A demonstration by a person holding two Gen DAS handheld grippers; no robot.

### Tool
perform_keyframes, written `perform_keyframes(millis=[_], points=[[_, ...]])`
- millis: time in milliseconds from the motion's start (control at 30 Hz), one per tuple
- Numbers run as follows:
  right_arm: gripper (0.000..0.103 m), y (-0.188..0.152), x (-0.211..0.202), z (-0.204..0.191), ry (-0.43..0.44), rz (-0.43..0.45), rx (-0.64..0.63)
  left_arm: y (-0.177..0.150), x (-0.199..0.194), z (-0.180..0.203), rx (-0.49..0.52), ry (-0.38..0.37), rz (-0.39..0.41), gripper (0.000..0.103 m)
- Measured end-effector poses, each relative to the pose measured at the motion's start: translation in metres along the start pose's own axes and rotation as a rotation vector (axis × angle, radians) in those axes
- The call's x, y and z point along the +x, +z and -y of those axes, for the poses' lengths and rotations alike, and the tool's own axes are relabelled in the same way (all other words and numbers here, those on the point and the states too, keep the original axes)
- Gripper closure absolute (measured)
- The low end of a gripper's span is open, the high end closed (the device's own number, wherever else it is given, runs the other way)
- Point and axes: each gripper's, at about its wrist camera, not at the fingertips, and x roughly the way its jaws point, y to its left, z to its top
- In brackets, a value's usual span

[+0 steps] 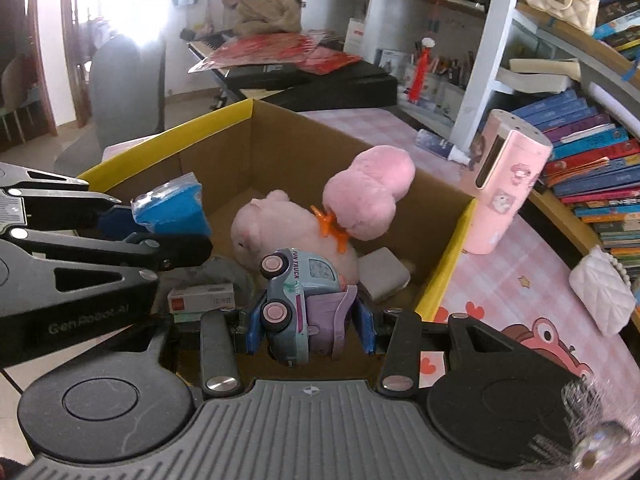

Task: Organize objects
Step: 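Lower the toy car into the box and open right tool while left tool releases the bag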

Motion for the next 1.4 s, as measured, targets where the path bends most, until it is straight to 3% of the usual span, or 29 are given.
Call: perform_keyframes(millis=[467,667,800,1133,1400], points=[[0.06,0.009,0.022,0.002,0.042,-0.049,-0.107,0.004,0.006,0.003,-0.001,0.051,-0.013,0.082],[0.059,0.007,0.023,0.003,0.04,-0.027,-0.123,0.004,0.007,0.005,-0.003,0.067,-0.018,0.082],[0.052,0.003,0.013,0.006,0.039,0.012,-0.102,0.004,0.008,0.006,-0.001,0.075,-0.019,0.082],[0.046,-0.017,-0.039,0.015,-0.054,0.171,-0.09,0.002,0.013,0.017,-0.001,0.054,-0.032,0.082],[0.041,-0.036,-0.062,0.039,-0.151,0.201,0.033,-0.003,0.025,0.03,0.004,0.018,-0.062,0.082]])
